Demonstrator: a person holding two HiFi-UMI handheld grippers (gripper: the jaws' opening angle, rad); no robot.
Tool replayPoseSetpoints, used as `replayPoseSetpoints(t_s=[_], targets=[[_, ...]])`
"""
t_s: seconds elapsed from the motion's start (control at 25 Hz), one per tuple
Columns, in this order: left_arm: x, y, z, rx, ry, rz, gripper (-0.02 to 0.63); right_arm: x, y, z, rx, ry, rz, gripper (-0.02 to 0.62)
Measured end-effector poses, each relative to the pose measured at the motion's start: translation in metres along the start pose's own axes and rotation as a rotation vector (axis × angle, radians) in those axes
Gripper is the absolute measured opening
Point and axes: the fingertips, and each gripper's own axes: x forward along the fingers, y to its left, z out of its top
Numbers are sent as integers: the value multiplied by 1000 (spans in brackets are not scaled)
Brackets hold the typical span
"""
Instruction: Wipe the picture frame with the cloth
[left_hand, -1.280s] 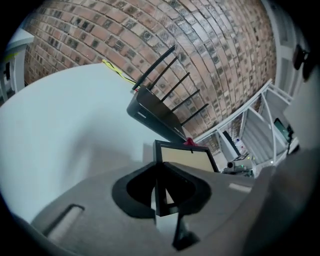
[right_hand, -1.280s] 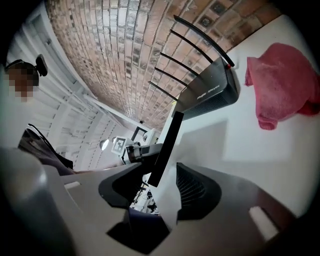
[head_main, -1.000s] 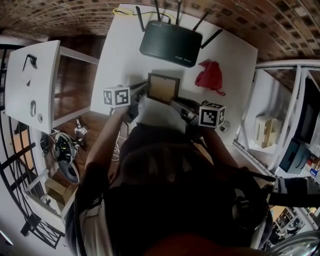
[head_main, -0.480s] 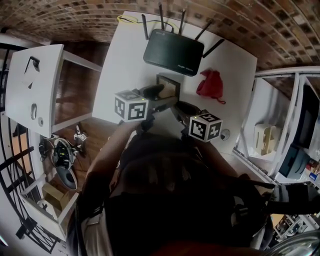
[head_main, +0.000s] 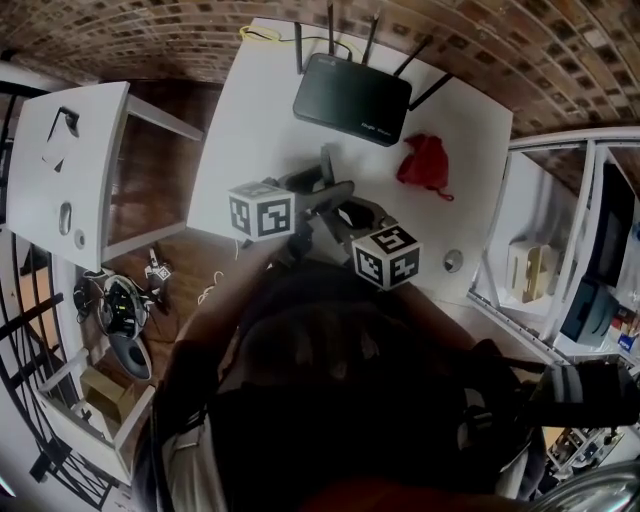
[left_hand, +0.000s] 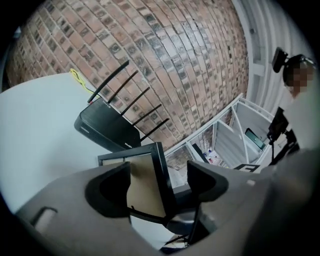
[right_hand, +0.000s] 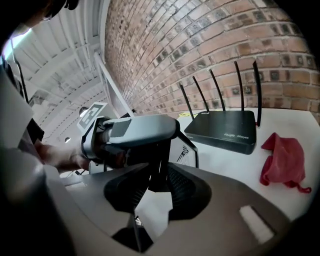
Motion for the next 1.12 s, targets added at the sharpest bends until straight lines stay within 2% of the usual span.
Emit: replayPoseSetpoints(t_s=[0.2, 0.48, 0.6, 0.68, 0.8, 0.96, 1.12], targets=[[-22, 17, -2, -36, 10, -24, 225, 13, 20, -7, 32, -1, 59, 106], [-36, 30, 1, -74, 6, -78, 179, 27, 30, -7, 115, -28, 83, 104], [-44, 40, -3, -94, 28, -97, 107, 26, 37, -11, 141, -32, 101, 31], [-46, 49, -9, -90, 69, -97, 71, 24, 40, -17, 154, -36, 104, 30], [-45, 59, -14, -107, 115, -100, 69, 15, 38, -23, 199, -48, 104, 29], [-42, 74, -13, -149, 118, -80, 71, -2, 25, -35, 251, -66, 87, 12], [-39, 93, -19, -114, 160, -12, 71, -18, 8, -54, 315, -82, 47, -2]])
